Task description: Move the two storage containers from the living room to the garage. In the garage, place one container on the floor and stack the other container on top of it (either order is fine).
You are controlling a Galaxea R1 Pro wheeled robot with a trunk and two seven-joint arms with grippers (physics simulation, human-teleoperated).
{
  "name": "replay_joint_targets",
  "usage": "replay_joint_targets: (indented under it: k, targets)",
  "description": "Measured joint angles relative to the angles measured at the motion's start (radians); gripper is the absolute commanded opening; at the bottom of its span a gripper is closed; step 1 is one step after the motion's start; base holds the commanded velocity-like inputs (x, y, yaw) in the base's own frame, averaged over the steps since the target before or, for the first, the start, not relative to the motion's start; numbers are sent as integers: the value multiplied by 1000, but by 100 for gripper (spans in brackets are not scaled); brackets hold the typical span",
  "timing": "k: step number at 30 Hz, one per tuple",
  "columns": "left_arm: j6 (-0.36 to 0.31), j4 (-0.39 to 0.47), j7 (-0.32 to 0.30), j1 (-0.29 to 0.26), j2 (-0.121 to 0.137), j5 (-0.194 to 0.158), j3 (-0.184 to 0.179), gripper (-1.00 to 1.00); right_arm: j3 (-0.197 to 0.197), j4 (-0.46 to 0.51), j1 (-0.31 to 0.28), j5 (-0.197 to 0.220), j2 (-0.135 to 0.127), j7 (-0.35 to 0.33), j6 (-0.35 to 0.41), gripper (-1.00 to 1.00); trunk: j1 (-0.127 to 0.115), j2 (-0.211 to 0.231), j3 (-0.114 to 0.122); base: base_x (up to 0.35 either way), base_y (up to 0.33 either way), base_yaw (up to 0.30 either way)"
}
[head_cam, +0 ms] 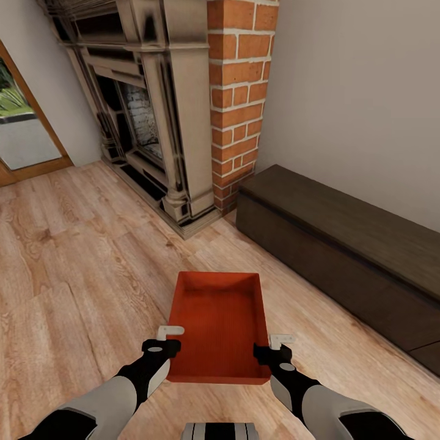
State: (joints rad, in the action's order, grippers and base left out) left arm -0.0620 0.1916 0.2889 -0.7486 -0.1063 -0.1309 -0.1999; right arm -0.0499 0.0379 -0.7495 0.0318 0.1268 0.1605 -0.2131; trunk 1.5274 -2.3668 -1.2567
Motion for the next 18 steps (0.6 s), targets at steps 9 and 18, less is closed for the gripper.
replay_joint_targets:
  k: [9, 18]
  targets:
    - [0, 0, -2, 0, -1, 0, 0, 100, 0, 0, 0, 0, -1, 6, 0, 100, 0, 0, 0, 0, 0, 0]
    - [0, 0, -1, 0, 0, 0, 0, 100, 0, 0, 0, 0, -1, 9, -2, 100, 15, -28, -12, 0, 0, 0]
